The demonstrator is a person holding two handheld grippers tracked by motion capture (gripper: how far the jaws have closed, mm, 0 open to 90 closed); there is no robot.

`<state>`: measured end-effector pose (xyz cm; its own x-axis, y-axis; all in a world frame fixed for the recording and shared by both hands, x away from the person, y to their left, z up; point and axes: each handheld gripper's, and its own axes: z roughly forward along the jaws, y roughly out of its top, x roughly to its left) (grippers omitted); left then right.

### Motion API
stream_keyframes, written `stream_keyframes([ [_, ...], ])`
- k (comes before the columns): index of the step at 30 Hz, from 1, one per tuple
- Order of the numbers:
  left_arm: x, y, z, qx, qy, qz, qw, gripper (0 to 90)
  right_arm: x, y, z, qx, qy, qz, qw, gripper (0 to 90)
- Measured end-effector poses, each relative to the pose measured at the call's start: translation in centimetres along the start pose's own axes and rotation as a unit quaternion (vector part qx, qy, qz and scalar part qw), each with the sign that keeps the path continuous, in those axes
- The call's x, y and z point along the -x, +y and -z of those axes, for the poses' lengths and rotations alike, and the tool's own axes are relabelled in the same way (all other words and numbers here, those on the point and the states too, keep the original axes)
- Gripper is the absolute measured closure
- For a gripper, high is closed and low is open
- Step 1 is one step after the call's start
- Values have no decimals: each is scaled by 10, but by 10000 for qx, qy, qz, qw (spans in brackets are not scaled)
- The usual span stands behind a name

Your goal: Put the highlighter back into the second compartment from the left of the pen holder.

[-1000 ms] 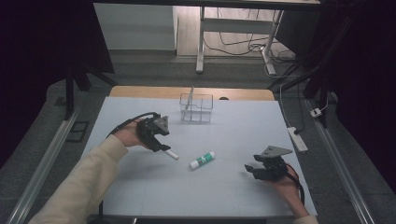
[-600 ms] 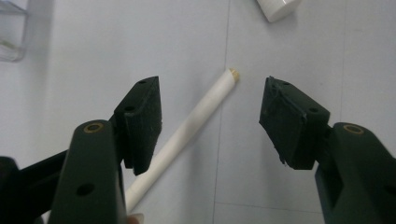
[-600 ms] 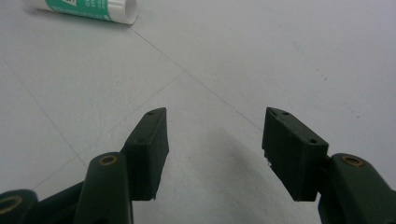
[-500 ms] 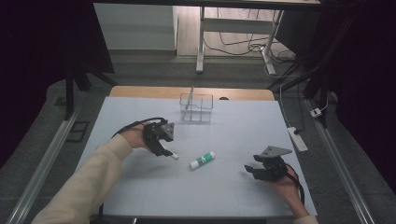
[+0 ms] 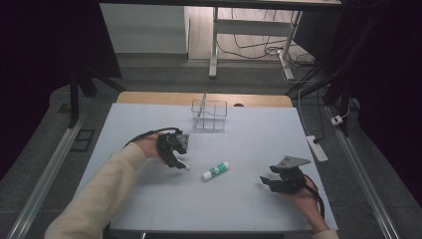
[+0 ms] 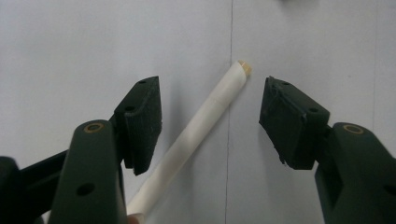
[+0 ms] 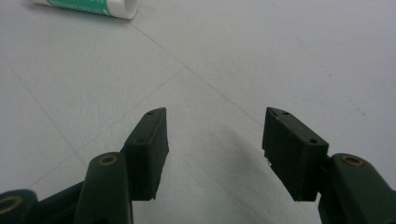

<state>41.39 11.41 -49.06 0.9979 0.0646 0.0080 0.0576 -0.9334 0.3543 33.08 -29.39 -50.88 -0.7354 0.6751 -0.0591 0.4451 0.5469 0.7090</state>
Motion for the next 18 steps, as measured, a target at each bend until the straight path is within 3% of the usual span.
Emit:
stream_keyframes([
  [14,-3,4,-16,-373,-151,-431,9983,476,1,-1,-1,-29,9,15,10000,398],
  [18,-5,0,-17,-336,-201,-506,9979,535,1,-1,-1,-31,7,12,10000,398],
])
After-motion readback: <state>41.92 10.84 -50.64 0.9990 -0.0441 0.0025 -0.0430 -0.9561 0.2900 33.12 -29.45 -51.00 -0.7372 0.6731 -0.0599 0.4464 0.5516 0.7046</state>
